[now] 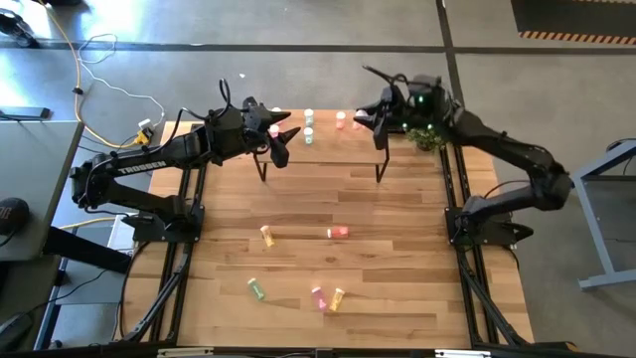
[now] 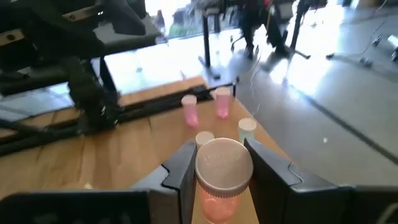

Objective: Pick and place medicine bottles onto shelf by color
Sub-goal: Put the bottom orange pill bottle on the shelf aligned with the other orange pill bottle

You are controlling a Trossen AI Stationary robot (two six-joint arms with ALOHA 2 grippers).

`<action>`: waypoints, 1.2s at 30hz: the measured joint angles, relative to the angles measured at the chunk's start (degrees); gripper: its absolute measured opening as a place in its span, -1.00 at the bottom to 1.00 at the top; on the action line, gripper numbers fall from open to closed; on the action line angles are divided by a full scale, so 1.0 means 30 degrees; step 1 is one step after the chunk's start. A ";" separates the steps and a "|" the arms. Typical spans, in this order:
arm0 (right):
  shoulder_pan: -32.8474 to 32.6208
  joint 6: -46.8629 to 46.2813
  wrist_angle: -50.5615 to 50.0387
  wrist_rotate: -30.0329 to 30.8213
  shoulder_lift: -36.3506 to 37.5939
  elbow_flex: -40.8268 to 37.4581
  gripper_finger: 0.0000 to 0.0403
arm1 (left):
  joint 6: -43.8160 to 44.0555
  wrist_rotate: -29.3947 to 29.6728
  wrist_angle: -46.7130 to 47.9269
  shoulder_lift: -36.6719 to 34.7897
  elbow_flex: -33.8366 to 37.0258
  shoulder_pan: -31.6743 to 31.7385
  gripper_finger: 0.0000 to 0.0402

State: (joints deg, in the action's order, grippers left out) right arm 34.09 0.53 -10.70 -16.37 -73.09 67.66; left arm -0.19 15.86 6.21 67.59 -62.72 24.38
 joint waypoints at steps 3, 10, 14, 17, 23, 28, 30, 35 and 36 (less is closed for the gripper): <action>-0.0487 -0.0043 0.2720 0.0793 0.0033 -0.1870 -0.47 | 0.0000 0.0000 0.0004 0.0000 0.0000 0.0000 0.12; -0.1156 0.0366 0.7160 0.2543 -0.0859 -0.4479 -0.44 | -0.0006 -0.0029 0.0004 0.0000 0.0000 0.0000 0.12; -0.1292 0.0476 0.7004 0.2584 -0.2048 -0.4328 -0.43 | -0.0007 -0.0066 0.0004 0.0000 0.0000 0.0004 0.12; -0.1304 0.0733 0.6973 0.2578 -0.2944 -0.3996 -0.43 | -0.0003 -0.0066 0.0004 0.0000 0.0000 0.0000 0.12; -0.1349 0.1061 0.6878 0.2519 -0.3923 -0.3549 -0.42 | -0.0003 -0.0073 0.0018 0.0000 0.0000 0.0000 0.12; -0.1349 0.2451 0.6228 0.2400 -0.4179 -0.3232 -0.42 | -0.0007 -0.0073 0.0062 0.0000 0.0000 0.0007 0.12; -0.1378 0.3016 0.6196 0.2377 -0.4174 -0.3121 -0.42 | -0.0007 -0.0073 0.0069 0.0000 0.0000 0.0005 0.12; -0.1378 0.3536 0.5921 0.2365 -0.4157 -0.3111 -0.42 | -0.0007 -0.0073 0.0069 0.0000 0.0000 0.0007 0.12; -0.1378 0.3720 0.5924 0.2365 -0.4157 -0.3111 -0.42 | -0.0007 -0.0073 0.0069 0.0000 0.0000 0.0006 0.12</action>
State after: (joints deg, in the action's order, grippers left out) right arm 29.95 11.70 7.07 -9.28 -85.56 58.33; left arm -0.21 15.64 6.42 67.59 -62.72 24.40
